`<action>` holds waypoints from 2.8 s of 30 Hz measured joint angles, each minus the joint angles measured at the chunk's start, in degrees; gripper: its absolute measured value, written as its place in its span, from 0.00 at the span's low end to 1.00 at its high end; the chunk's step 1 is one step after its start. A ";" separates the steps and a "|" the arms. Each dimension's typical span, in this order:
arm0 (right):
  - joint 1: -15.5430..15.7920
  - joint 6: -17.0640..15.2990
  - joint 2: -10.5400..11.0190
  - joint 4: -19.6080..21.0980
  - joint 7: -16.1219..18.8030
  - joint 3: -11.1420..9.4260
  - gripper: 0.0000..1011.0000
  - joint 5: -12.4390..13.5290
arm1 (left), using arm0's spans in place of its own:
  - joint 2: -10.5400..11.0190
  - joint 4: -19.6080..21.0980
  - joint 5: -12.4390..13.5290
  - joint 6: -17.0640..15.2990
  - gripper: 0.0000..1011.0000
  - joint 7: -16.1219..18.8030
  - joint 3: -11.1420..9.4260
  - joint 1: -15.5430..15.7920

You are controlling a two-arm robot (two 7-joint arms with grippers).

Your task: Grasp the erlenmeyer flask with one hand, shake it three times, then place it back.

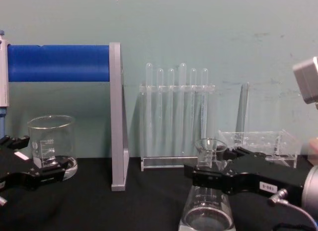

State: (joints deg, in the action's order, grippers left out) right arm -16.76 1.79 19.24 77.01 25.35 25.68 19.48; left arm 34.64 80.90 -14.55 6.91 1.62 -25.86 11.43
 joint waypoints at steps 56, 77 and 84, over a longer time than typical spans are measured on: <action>0.46 0.60 -0.45 2.03 0.40 -1.41 0.44 -0.01 | 0.00 0.00 0.00 0.00 0.99 0.00 0.00 0.00; 1.28 -0.59 1.14 6.91 0.13 -2.37 0.45 0.81 | 0.00 0.00 0.00 0.00 0.99 0.00 0.00 0.00; 1.65 -1.56 0.46 7.82 -1.89 -2.69 0.45 0.22 | 0.00 0.00 0.00 0.00 0.99 0.00 0.00 0.00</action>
State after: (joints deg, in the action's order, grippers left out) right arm -15.11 0.23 19.70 84.84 23.46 22.99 19.69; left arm 34.65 80.90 -14.55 6.91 1.62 -25.86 11.43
